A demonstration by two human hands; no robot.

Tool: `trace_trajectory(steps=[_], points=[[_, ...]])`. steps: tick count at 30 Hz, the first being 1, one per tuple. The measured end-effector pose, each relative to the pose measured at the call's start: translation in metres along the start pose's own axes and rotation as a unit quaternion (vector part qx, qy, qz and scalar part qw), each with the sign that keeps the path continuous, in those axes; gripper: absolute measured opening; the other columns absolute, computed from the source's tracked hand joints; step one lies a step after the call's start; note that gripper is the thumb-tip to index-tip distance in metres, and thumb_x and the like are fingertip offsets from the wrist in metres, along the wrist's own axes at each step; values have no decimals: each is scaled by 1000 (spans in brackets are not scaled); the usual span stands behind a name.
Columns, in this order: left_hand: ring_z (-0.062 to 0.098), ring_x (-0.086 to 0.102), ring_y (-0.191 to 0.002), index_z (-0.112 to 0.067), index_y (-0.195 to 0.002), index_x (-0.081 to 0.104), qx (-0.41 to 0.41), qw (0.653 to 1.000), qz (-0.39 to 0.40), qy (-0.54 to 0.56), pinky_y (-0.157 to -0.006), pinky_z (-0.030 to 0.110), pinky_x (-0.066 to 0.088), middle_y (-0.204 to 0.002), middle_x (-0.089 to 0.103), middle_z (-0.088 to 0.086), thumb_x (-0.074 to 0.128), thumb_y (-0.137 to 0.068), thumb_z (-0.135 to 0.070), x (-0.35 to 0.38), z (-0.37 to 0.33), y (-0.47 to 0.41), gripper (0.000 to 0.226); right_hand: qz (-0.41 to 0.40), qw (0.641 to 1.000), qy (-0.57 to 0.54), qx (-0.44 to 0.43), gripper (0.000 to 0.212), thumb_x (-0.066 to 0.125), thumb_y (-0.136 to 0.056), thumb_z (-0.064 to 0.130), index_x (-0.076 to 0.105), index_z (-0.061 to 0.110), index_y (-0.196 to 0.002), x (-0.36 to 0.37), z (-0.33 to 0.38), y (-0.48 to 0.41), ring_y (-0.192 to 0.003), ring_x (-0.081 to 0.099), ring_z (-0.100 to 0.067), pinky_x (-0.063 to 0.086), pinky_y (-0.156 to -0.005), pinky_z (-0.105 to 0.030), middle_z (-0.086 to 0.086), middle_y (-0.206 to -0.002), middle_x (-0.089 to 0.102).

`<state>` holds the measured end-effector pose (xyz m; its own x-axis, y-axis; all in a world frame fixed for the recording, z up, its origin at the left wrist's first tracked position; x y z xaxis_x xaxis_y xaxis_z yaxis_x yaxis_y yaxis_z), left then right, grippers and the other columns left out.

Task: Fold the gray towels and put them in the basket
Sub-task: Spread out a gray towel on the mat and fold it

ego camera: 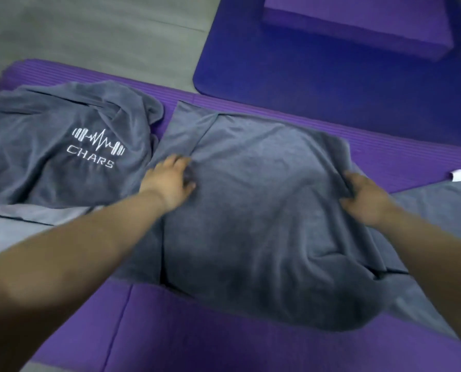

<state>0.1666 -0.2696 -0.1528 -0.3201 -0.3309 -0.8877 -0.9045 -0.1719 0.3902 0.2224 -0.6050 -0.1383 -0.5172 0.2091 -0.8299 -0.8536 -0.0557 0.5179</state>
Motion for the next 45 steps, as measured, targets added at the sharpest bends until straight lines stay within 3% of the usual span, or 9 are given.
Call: trace_trajectory(steps=[5, 14, 20, 26, 30, 34, 37, 41, 45], points=[[40, 50, -111, -1, -120, 54, 48, 990, -125, -43, -91, 53, 43, -125, 53, 25, 63, -67, -22, 23, 22, 64, 58, 65, 986, 154, -12, 65, 46, -92, 30, 12, 23, -146, 43, -38, 75, -141, 21, -23, 22, -115, -32, -3, -155, 11], [35, 52, -114, -5, -114, 61, -66, 991, -103, 57, -94, 37, 40, -123, 57, 20, 44, -89, -8, 8, 30, 35, 30, 116, 972, 206, 9, 66, 40, -94, 35, 0, 31, -146, 55, -50, 115, -142, 17, -18, 19, -113, -27, 2, -156, 3], [29, 30, -136, -15, -142, 28, 59, 996, -5, -65, -113, 36, 24, -148, 29, 10, 50, -89, -33, 40, 24, 63, 60, 146, 963, 224, 20, 68, 41, -93, 35, 0, 27, -147, 61, -41, 105, -142, 18, -23, 23, -112, -33, -1, -155, 4], [27, 59, -74, -10, -83, 56, 135, 976, -71, -158, -64, 33, 47, -75, 63, 10, 39, -70, -54, 42, 38, 113, 49, 132, 967, 218, 31, 67, 41, -93, 35, 1, 26, -147, 62, -36, 99, -141, 21, -24, 26, -111, -33, -3, -154, 11], [21, 47, -121, -14, -124, 45, 50, 977, 35, -203, -97, 28, 36, -130, 49, 5, 38, -92, -43, 57, 54, 120, 44, 132, 967, 215, 30, 65, 41, -93, 34, 5, 25, -147, 63, -36, 96, -140, 23, -25, 27, -111, -32, -4, -154, 13], [11, 62, -102, -15, -102, 64, 177, 949, 55, -257, -89, 16, 41, -110, 66, 8, 59, -79, -45, 59, 34, 125, 38, 130, 972, 196, 22, 67, 44, -92, 32, 6, 25, -147, 60, -38, 94, -139, 26, -24, 28, -112, -33, -2, -154, 15], [18, 52, -117, -17, -112, 57, 117, 950, 120, -262, -98, 23, 34, -124, 58, 2, 33, -91, -53, 65, 41, 131, 48, 133, 970, 204, 2, 69, 44, -91, 32, 3, 28, -147, 59, -41, 100, -139, 24, -23, 27, -112, -32, 1, -154, 12], [20, 53, -115, -18, -110, 56, 116, 970, 10, -215, -94, 27, 37, -121, 58, 1, 30, -93, -50, 35, 24, 113, 45, 116, 979, 168, -12, 64, 44, -92, 31, 10, 27, -146, 42, -53, 110, -138, 26, -21, 24, -112, -28, 1, -153, 17], [19, 68, -58, -19, -68, 68, 229, 959, -5, -168, -52, 26, 54, -68, 69, 0, 36, -72, -39, 23, -26, 102, 38, 43, 997, 19, 67, 52, 52, -88, 17, 38, 8, -137, 18, -106, 142, -130, 39, -30, 27, -108, -30, -16, -140, 41]])
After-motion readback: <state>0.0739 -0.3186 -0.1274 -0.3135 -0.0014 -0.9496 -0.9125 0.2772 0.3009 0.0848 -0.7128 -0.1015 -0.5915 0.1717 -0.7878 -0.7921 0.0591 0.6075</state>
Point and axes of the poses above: each hand's wrist, its own y-axis away from the middle knuckle, its own x-axis out of the palm, z = x × y, the point moved 6 cm from there along -y, towards the middle knuckle
